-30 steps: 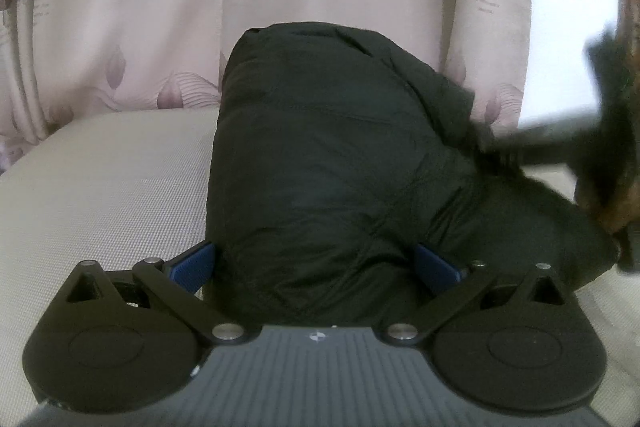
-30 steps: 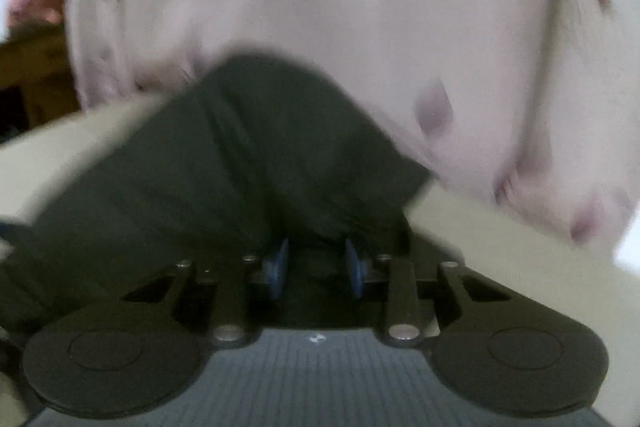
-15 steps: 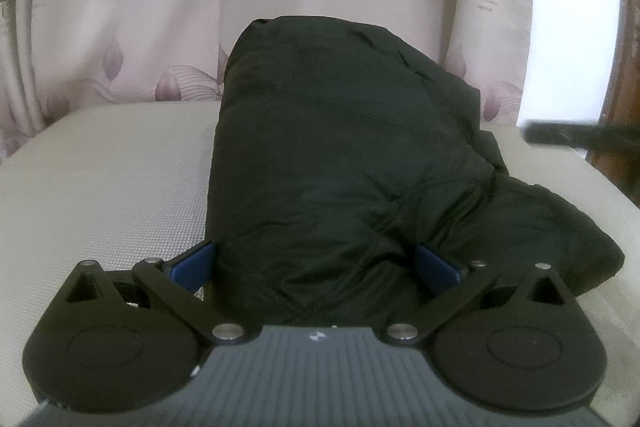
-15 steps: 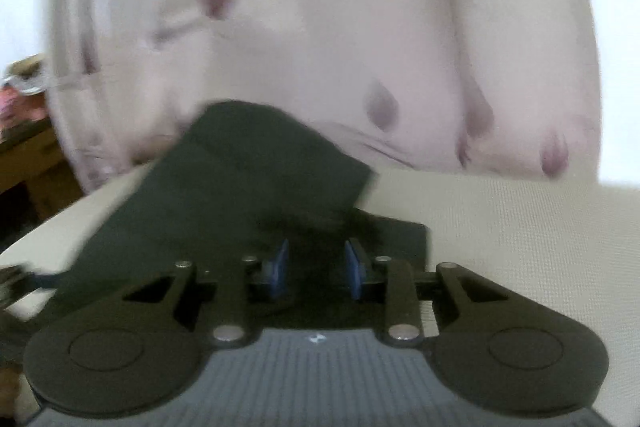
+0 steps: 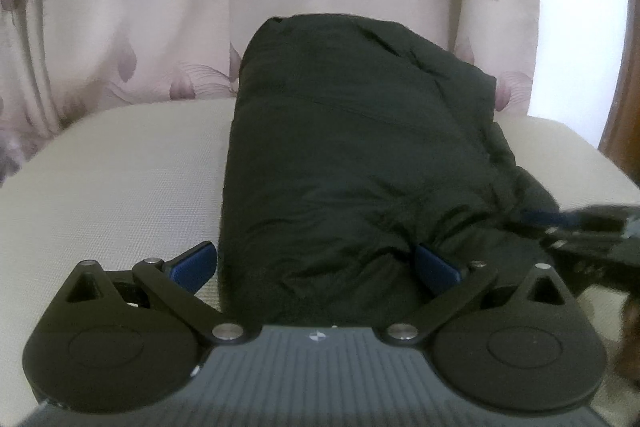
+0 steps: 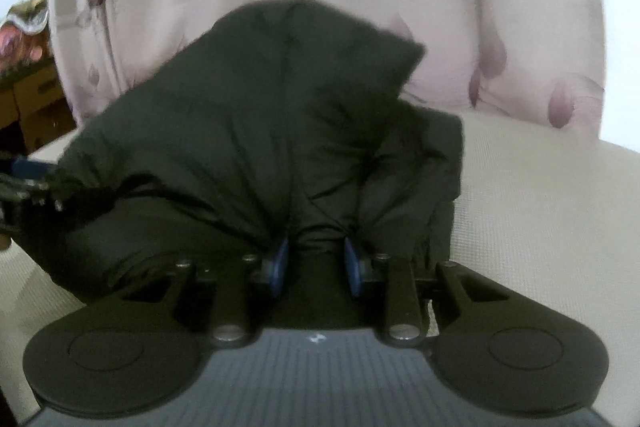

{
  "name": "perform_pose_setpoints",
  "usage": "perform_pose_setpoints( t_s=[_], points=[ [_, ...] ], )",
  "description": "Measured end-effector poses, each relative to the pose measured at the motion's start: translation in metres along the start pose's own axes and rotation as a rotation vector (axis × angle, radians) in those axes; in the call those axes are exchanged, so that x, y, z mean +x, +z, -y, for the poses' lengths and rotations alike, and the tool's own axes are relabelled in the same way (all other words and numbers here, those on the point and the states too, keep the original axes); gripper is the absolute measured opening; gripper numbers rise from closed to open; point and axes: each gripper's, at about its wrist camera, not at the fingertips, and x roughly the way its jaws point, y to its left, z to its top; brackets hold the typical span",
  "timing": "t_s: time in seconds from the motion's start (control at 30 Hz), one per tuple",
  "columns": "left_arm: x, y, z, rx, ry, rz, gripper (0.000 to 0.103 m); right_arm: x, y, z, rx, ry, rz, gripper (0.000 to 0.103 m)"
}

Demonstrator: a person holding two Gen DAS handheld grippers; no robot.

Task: Fold large clothes

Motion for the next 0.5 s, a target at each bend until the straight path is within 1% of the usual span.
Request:
perform_pose_setpoints(
  t_s=[0.07, 0.13, 0.17, 0.2, 0.27, 0.33, 0.5],
  points=[
    [-0.008, -0.002, 0.004, 0.029, 0.016, 0.022, 0.103, -0.021, 0.004, -0.006, 0.009, -0.032, 0.061, 0.031],
    [-0.014, -0.003, 0.007, 0.055, 0.032, 0.034, 0.103, -0.042, 0.007, -0.016, 0.025, -0.045, 0.141, 0.036],
    [-0.018, -0.003, 0.009, 0.067, 0.038, 0.041, 0.103, -0.054, 0.007, -0.021, 0.034, -0.045, 0.175, 0.046],
    [-0.021, -0.003, 0.011, 0.076, 0.040, 0.046, 0.103, -0.065, 0.007, -0.026, 0.047, -0.047, 0.203, 0.063],
    [-0.027, -0.004, 0.014, 0.091, 0.042, 0.051, 0.103, -0.083, 0.004, -0.034, 0.082, -0.053, 0.252, 0.082],
    [-0.034, -0.003, 0.013, 0.094, 0.041, 0.061, 0.103, -0.096, 0.001, -0.039, 0.112, -0.053, 0.276, 0.083],
    [-0.049, 0.000, 0.013, 0.087, 0.049, 0.101, 0.103, -0.116, -0.008, -0.042, 0.178, -0.052, 0.272, 0.085]
  ],
)
